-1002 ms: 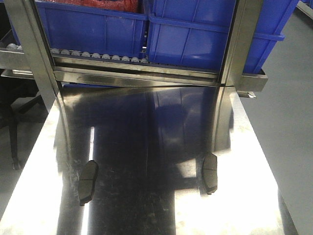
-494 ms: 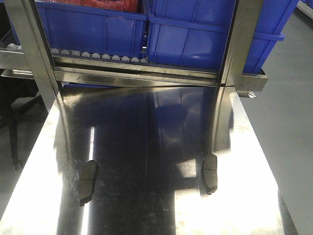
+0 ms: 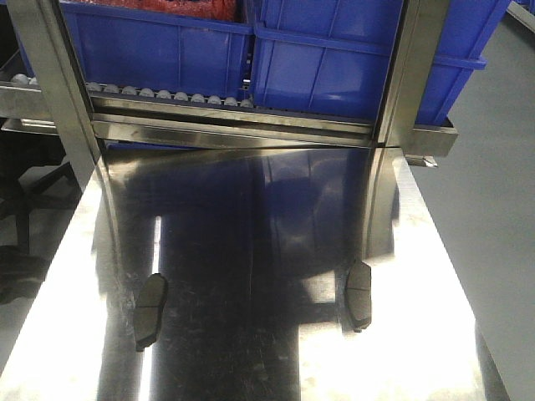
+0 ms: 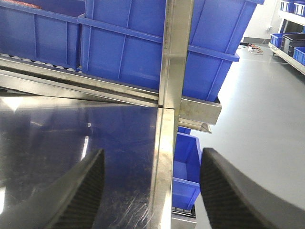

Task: Move and align brake pads A on conveyor
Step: 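Lower the left gripper over the brake pad nearest it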

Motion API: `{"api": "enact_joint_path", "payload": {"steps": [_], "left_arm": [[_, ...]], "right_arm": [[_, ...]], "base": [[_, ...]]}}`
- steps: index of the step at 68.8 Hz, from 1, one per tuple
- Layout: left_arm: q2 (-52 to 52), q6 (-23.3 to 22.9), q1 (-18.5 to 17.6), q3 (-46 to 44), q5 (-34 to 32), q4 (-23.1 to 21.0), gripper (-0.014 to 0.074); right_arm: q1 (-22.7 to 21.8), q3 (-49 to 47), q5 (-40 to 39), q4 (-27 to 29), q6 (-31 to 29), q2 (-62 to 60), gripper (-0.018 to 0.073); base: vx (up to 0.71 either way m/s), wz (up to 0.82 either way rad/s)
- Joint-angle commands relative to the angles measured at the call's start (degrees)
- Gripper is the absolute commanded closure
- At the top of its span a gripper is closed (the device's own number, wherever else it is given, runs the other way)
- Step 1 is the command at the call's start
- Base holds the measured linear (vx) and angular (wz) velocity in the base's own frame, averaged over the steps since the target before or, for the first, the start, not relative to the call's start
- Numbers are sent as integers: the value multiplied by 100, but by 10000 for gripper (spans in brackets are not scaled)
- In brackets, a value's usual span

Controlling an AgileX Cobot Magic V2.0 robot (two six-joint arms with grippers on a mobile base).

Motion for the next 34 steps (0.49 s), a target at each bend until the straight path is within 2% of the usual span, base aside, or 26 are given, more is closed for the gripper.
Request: {"api": "enact_joint_path", "payload": {"steps": [1,15,22,27,34], "left_arm": [[236,116,-144,-265,-374,-533,202],[881,14,-876,-265,-710,-609,202],[1191,-202,-1226,-265,-956,-590,202],[1392,-348,-1489,-292,-1145,-436,202],[1730,-777,-1796,-524,-1108,22,202]], "right_arm": [[-3,-160,-409,-20,-40,86,122],[-3,-160,-404,-20,-40,86,122],[-3,-160,-409,-20,-40,86,122],[-3,-160,-409,-20,-40,86,122],[-3,-160,-409,-20,-40,86,122]], "base": [[0,0],[0,0],[0,0],[0,0],[0,0]]}}
